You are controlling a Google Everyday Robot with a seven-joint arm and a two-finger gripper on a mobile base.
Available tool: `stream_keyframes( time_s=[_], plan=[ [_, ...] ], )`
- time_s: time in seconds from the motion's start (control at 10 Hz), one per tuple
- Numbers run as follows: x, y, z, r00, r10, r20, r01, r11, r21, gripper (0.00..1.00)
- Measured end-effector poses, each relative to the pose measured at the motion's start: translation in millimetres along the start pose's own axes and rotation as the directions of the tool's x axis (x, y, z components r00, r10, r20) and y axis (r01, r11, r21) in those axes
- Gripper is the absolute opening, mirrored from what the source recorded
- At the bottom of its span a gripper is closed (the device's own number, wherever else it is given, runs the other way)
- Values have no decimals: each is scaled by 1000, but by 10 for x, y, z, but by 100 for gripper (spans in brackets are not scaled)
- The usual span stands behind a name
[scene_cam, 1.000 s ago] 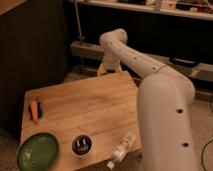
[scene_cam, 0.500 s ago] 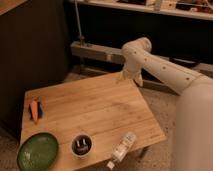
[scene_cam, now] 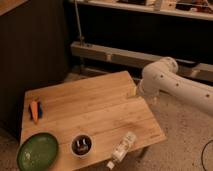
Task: Move the arm in a circular motion
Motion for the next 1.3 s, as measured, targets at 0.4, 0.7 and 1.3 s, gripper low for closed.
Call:
stream_keyframes(
  time_s=[0.4, 0.7, 1.3],
  plan=[
    [629, 671, -432, 984, -176, -1, 176, 982, -64, 80],
    [1090, 1605, -713, 915, -402, -47, 395, 912, -115, 80],
    [1504, 3410, -940, 626, -773, -106, 726, 627, -281, 80]
  ],
)
